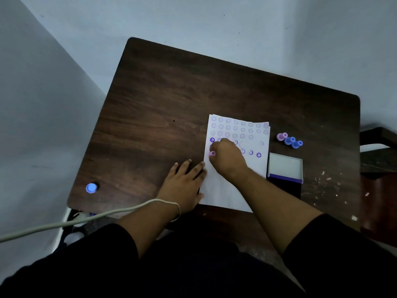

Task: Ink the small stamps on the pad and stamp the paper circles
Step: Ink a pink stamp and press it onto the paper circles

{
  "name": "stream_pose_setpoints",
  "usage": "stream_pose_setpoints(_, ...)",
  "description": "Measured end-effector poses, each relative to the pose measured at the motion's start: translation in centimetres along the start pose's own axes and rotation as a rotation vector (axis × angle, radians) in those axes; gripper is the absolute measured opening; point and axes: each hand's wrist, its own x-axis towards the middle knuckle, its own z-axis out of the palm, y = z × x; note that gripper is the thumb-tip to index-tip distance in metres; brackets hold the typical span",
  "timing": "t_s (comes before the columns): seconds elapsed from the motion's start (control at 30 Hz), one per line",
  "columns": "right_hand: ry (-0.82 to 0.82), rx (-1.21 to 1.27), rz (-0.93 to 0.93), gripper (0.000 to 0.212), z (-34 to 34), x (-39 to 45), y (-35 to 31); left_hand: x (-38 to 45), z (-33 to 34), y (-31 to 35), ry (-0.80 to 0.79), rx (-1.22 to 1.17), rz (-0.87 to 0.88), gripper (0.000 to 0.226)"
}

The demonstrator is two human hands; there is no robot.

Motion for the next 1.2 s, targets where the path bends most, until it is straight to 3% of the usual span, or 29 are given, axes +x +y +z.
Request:
stream_pose_setpoints(0.37, 0.125, 0.006, -0.057, 0.019, -4.6, 3.9, -1.5, 0.0, 0.5, -0.1, -0.003, -0.037, 0.01, 0.076)
stream_pose_setpoints(0.73, -0.038, -0.031, -0.323, 0.018, 0.2, 5.4, -10.6, -0.2, 0.7, -0.8, 0.034, -0.1, 0.012, 0.075)
stream_pose_setpoints(1.2, -0.074, -0.083, -0.51, 0.017, 3.0, 7.2, -14.2, -0.8, -1.1, -0.5, -0.013, -0.147, 0.018, 0.062)
